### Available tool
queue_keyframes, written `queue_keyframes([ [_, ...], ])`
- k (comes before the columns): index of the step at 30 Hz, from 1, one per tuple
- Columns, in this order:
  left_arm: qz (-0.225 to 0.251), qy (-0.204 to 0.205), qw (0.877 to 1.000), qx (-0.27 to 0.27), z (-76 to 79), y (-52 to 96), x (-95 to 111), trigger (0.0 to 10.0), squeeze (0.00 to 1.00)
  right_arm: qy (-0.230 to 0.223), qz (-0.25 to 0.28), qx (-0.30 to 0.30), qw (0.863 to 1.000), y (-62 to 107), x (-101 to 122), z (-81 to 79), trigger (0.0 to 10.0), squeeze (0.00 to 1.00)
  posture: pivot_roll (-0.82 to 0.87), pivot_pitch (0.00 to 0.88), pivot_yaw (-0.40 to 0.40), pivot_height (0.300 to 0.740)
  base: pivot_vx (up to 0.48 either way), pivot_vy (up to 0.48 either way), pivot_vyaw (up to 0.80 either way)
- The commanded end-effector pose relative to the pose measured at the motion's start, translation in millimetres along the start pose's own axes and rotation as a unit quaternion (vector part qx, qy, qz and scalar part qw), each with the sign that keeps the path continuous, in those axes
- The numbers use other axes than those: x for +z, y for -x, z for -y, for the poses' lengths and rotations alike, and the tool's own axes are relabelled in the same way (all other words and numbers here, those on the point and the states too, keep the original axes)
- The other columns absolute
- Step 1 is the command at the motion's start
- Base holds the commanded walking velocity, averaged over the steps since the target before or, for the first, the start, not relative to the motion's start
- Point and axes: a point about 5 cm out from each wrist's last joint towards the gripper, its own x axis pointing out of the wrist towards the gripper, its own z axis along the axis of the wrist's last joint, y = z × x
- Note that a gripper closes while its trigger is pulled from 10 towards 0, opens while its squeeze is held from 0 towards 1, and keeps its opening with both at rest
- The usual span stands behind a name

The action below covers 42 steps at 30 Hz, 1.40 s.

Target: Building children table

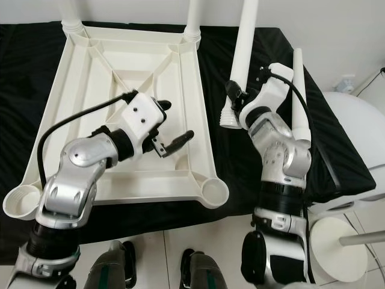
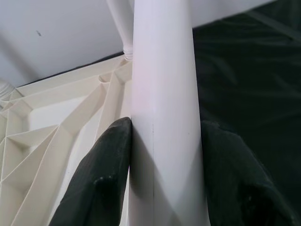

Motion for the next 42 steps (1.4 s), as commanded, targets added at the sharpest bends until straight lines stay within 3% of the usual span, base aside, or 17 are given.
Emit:
queue_keyframes([
  [1,0.008,0.022,0.999,0.037,-8.9,-0.8,0.7,10.0,0.0,0.01,0.033,0.011,0.999,2.1,3.8,-0.2,10.0,0.0,0.03,0.119,-0.078,0.74,0.0,0.0,0.0],
  [3,0.013,0.041,0.998,0.037,-15.7,-1.4,1.1,10.0,0.0,0.004,0.044,0.015,0.999,2.8,0.0,1.8,10.0,0.0,0.03,0.114,-0.075,0.74,0.0,0.0,0.0],
  [9,0.009,0.042,0.999,0.016,-13.5,-3.9,-0.4,10.0,0.0,0.009,0.056,0.026,0.998,4.3,-6.0,3.3,10.0,0.0,0.04,0.104,-0.071,0.74,0.0,0.0,0.0],
  [12,0.028,0.121,0.992,-0.014,-8.6,-8.8,2.8,10.0,0.0,0.003,0.079,0.062,0.995,5.5,-15.0,0.2,10.0,0.0,0.05,0.078,-0.068,0.74,0.0,0.0,0.0],
  [15,0.036,0.143,0.989,-0.016,-9.2,-10.7,2.3,10.0,0.0,0.007,0.083,0.078,0.993,4.6,-19.9,-2.6,10.0,0.0,0.05,0.067,-0.068,0.74,0.0,0.0,0.0],
  [16,0.036,0.164,0.986,-0.014,-11.0,-12.0,1.1,10.0,1.0,0.019,0.086,0.084,0.993,4.0,-21.7,-4.6,10.0,0.0,0.05,0.058,-0.071,0.74,0.0,0.0,0.0],
  [23,0.05,0.201,0.978,0.014,-26.6,-16.8,10.2,10.0,1.0,0.023,0.107,0.125,0.986,3.2,-23.8,-13.7,10.0,0.0,0.07,0.04,-0.071,0.74,0.0,0.0,0.0],
  [24,0.05,0.211,0.976,0.017,-30.7,-17.8,13.0,10.0,0.36,0.024,0.112,0.142,0.983,3.4,-23.9,-16.1,10.0,0.0,0.07,0.038,-0.072,0.74,0.0,0.0,0.0],
  [25,0.05,0.211,0.976,0.017,-30.7,-17.8,13.0,10.0,0.36,0.024,0.112,0.142,0.983,3.4,-23.9,-16.1,10.0,0.0,0.07,0.038,-0.072,0.74,0.0,0.0,0.0],
  [26,0.054,0.217,0.975,0.019,-34.1,-18.3,16.1,10.0,0.0,0.027,0.118,0.154,0.981,3.7,-23.7,-18.0,10.0,0.0,0.08,0.036,-0.071,0.74,0.0,0.0,0.0],
  [34,0.04,0.251,0.967,0.033,-51.3,-26.8,23.2,10.0,0.0,0.053,0.116,0.194,0.973,2.6,-30.1,-23.8,10.0,0.0,0.08,0.027,-0.064,0.74,0.0,0.0,0.0],
  [42,0.07,0.266,0.961,0.016,-51.4,-30.6,35.9,10.0,0.0,0.07,0.109,0.228,0.965,5.4,-37.0,-28.5,10.0,0.0,0.07,0.013,-0.067,0.74,0.0,0.0,0.0],
])
